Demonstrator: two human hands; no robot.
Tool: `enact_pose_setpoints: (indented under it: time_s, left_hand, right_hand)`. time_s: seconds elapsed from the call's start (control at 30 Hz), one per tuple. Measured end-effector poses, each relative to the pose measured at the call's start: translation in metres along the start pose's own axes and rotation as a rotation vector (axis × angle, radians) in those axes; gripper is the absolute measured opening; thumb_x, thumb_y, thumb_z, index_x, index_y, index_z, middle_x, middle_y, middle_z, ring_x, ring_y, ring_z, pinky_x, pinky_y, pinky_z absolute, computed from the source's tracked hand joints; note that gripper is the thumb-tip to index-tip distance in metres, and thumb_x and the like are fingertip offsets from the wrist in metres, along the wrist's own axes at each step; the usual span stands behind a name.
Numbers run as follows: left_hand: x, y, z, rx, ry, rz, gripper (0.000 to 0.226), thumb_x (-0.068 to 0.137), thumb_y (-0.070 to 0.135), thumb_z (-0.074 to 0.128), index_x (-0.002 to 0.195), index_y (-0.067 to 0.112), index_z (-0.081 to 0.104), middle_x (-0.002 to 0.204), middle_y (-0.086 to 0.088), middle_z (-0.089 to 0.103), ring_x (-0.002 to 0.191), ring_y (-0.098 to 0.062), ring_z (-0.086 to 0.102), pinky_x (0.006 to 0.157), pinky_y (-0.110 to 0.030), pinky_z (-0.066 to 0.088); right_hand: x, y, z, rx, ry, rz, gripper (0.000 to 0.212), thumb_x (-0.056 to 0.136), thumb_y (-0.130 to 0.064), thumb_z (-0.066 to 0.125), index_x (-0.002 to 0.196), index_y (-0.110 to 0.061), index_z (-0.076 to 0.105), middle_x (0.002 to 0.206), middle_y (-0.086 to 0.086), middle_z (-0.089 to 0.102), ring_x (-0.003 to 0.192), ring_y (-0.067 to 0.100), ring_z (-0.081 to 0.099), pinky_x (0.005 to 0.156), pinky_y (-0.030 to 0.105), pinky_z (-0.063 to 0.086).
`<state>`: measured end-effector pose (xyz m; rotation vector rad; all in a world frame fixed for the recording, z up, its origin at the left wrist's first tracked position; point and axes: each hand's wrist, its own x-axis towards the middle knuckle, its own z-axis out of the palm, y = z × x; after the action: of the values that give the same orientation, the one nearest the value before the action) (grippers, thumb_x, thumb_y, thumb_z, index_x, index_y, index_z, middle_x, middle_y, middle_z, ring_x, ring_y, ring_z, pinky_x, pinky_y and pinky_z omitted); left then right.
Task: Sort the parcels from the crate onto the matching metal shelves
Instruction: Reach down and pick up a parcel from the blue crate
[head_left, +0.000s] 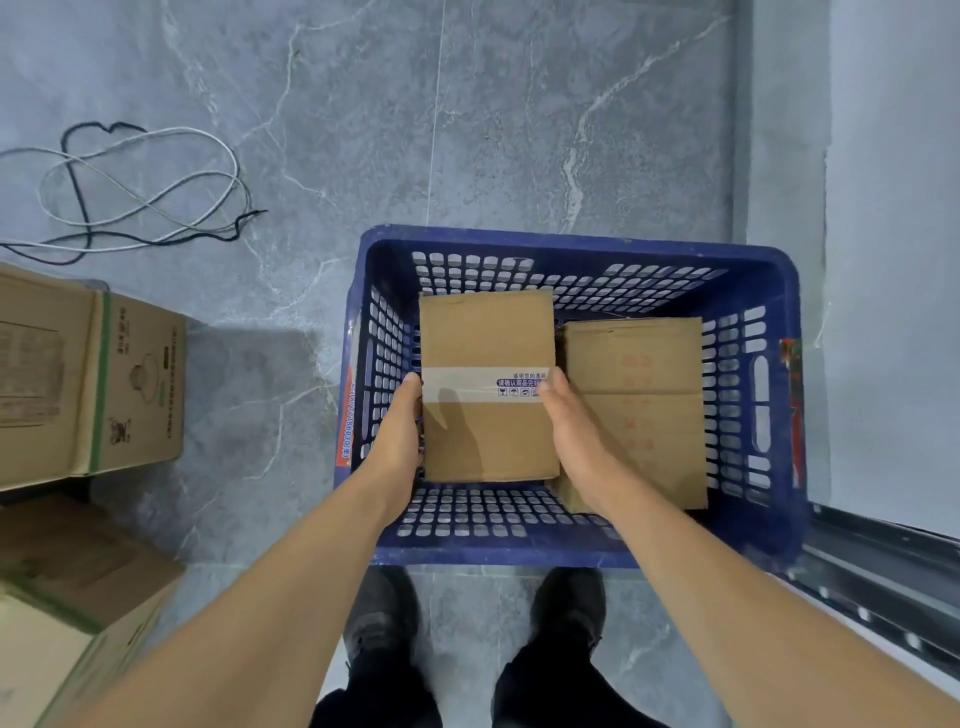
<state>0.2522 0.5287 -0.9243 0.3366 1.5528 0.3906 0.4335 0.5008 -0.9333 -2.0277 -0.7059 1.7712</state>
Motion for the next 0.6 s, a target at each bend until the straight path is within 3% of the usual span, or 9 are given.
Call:
enact_pose_setpoints:
  time_s: [0.1,0.2,0.27,0.33,0.47,0.53,0.6]
  left_hand:
    - [-0.039,0.014,0.002,0.013,0.021,0.042,0.042,0.110,0.048,0.032,0.130,0.027,0.062,0.115,0.008,0.068,0.094,-0.005,0.060,0.076,-0.026,0.048]
    - [-0.086,0.031,-0.001,0.042,-0.026,0.062,0.037,0.110,0.044,0.035,0.120,0.028,0.067,0.130,-0.003,0.068,0.107,-0.014,0.063,0.105,-0.041,0.047]
    - [-0.123,0.044,-0.007,0.059,-0.051,0.074,0.035,0.109,0.042,0.038,0.119,0.030,0.069,0.128,-0.004,0.071,0.113,-0.017,0.065,0.114,-0.044,0.045]
    - [-0.160,0.060,-0.012,0.067,-0.068,0.090,0.033,0.108,0.037,0.042,0.124,0.033,0.071,0.123,0.000,0.074,0.117,-0.017,0.067,0.112,-0.040,0.048]
    - [-0.240,0.097,-0.014,0.166,-0.128,0.163,0.051,0.108,0.003,0.032,0.129,0.038,0.062,0.112,0.016,0.077,0.101,-0.001,0.072,0.081,-0.017,0.057]
    - [-0.279,0.113,-0.014,0.213,-0.105,0.239,0.057,0.110,0.001,0.033,0.124,0.048,0.062,0.123,0.019,0.073,0.103,0.006,0.070,0.084,-0.016,0.056]
    - [-0.319,0.128,-0.013,0.254,-0.070,0.330,0.059,0.111,0.009,0.040,0.115,0.063,0.065,0.138,0.015,0.063,0.122,-0.001,0.061,0.094,-0.018,0.049]
  right_hand:
    - [-0.038,-0.007,-0.008,-0.026,0.065,-0.034,0.062,0.110,-0.052,0.030,0.167,-0.035,0.010,0.176,-0.013,0.010,0.162,0.011,0.008,0.132,0.051,0.009]
    - [-0.080,-0.028,-0.023,-0.012,0.096,-0.079,0.060,0.109,-0.053,0.029,0.166,-0.038,0.015,0.173,-0.017,0.016,0.160,0.008,0.013,0.131,0.048,0.011]
    - [-0.114,-0.050,-0.033,0.013,0.124,-0.121,0.056,0.111,-0.047,0.030,0.165,-0.037,0.022,0.171,-0.016,0.022,0.157,0.007,0.019,0.130,0.042,0.015]
    - [-0.150,-0.071,-0.041,0.043,0.154,-0.156,0.052,0.112,-0.043,0.033,0.163,-0.037,0.029,0.170,-0.012,0.028,0.155,0.008,0.026,0.131,0.044,0.019]
    - [-0.226,-0.115,-0.056,0.091,0.205,-0.235,0.047,0.112,-0.041,0.034,0.159,-0.040,0.030,0.166,-0.015,0.032,0.152,0.003,0.028,0.131,0.042,0.019]
    - [-0.264,-0.137,-0.063,0.119,0.212,-0.275,0.044,0.112,-0.040,0.035,0.155,-0.046,0.027,0.162,-0.022,0.030,0.150,-0.002,0.027,0.131,0.038,0.016]
    - [-0.302,-0.157,-0.067,0.154,0.215,-0.294,0.044,0.112,-0.037,0.037,0.153,-0.047,0.025,0.159,-0.025,0.030,0.147,-0.005,0.027,0.130,0.035,0.016]
